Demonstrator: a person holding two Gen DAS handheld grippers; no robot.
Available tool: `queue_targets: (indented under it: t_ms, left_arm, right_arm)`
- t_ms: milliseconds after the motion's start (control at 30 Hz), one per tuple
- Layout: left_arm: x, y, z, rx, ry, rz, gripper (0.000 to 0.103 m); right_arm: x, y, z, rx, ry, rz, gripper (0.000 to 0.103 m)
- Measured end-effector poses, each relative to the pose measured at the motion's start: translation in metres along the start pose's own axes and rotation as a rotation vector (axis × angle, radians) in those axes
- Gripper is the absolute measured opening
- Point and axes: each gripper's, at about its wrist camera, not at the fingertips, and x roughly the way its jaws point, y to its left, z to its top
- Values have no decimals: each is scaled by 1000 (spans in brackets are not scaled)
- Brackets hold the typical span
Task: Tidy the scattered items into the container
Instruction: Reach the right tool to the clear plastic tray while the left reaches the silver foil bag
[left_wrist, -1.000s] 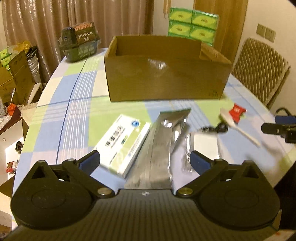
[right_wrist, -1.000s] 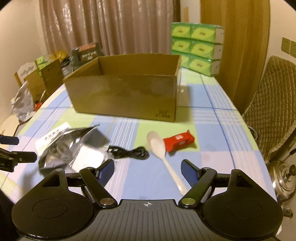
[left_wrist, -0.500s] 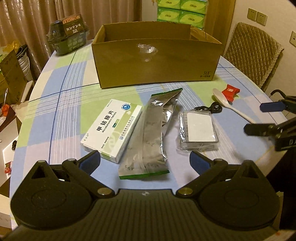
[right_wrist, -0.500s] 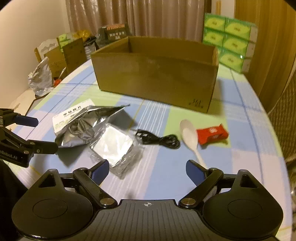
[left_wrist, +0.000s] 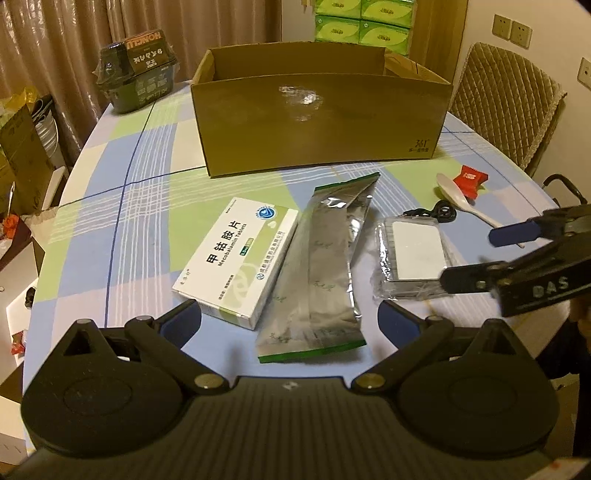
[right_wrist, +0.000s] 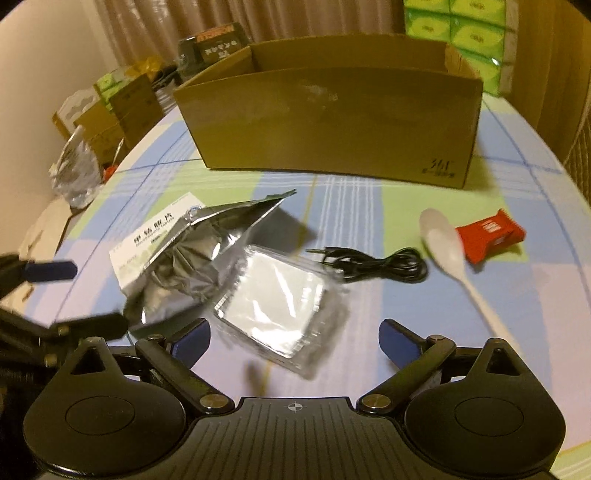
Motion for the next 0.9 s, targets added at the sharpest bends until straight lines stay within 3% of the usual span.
queue_targets:
  t_ms: [433, 600, 900]
  left_arm:
    - [1, 18, -8, -40, -24, -17, 100]
    - [4, 17, -7, -40, -30, -28, 100]
    - [12, -2, 6, 29, -36, -58, 98]
  right_arm:
    - [36, 19, 10, 50, 20, -67, 95]
    - [30, 12, 8, 39, 12, -62, 76]
    - [-1, -21, -5, 22, -3, -124, 73]
